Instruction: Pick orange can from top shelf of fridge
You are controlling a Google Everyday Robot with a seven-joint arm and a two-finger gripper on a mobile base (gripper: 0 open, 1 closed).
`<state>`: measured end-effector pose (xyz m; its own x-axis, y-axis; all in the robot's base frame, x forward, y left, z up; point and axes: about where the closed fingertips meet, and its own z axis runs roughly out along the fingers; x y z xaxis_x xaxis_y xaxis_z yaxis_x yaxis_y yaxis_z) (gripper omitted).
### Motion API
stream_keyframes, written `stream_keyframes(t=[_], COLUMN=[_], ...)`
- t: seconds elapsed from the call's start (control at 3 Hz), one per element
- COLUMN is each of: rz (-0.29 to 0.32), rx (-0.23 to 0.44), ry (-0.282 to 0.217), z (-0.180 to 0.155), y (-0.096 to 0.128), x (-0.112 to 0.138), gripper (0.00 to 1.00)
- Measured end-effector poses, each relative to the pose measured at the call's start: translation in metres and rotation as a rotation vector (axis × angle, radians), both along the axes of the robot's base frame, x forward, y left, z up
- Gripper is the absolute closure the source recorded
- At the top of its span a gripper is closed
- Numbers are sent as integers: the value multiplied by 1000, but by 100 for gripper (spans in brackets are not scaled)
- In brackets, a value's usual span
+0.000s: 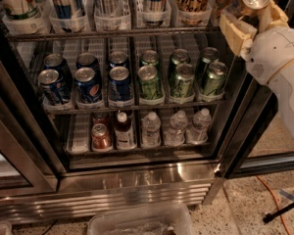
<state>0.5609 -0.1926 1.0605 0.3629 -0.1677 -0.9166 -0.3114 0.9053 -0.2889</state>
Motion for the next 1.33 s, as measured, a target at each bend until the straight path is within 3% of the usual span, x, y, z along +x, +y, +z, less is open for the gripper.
stream_keyframes(t=[0.67, 1.33], rz=[79, 160], rx=[-74, -135], ry=[56, 80], z=[-19, -29], y=[9, 16], x=[-10, -18], gripper=[100, 100])
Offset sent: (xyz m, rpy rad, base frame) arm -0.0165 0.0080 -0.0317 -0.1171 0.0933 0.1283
